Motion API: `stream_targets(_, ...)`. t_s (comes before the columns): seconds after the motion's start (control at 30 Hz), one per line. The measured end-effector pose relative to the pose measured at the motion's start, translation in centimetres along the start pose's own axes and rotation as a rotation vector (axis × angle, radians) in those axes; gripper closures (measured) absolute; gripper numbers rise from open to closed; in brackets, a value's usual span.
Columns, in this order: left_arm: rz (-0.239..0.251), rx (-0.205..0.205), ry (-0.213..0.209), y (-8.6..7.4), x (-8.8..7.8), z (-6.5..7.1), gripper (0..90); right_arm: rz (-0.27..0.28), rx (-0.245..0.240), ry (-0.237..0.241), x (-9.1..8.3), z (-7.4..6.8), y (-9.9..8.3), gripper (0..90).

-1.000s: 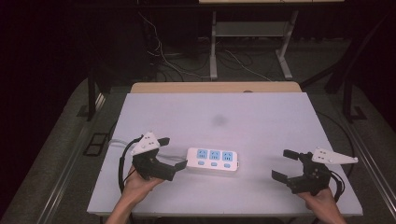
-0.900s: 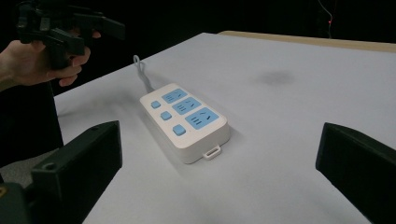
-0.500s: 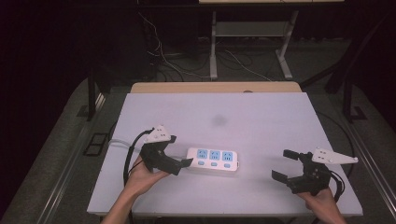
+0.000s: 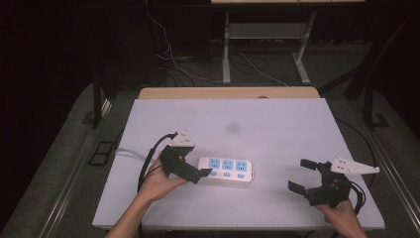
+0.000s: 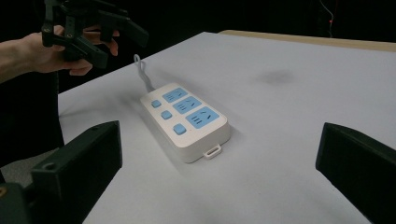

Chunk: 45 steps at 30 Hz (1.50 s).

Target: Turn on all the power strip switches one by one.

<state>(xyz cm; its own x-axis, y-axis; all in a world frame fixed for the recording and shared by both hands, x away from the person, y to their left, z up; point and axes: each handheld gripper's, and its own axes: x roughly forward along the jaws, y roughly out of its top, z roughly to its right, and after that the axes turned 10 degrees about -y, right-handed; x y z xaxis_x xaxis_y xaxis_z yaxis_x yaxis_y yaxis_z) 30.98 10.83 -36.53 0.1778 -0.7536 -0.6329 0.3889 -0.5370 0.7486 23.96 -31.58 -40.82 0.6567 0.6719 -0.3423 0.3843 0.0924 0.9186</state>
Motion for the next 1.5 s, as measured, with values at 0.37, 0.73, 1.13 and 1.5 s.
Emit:
stream_targets(0.37,-0.109,-0.006,-0.063,0.8,1.4,-0.7,3.3,-0.005,-0.002,0.003,0.0,0.0,0.0,0.4)
stream_targets(0.73,-0.177,-0.008,-0.09,1.2,2.5,-1.2,15.6,-0.007,-0.004,0.003,0.0,0.0,0.0,0.5)
stream_targets(1.13,-0.242,0.014,-0.09,1.6,3.4,-1.4,45.6,-0.01,-0.012,0.007,0.1,0.0,0.0,0.5)
stream_targets(1.5,-0.287,0.013,-0.15,1.7,4.2,-1.6,79.9,-0.013,-0.017,0.01,0.1,0.0,0.0,0.4)
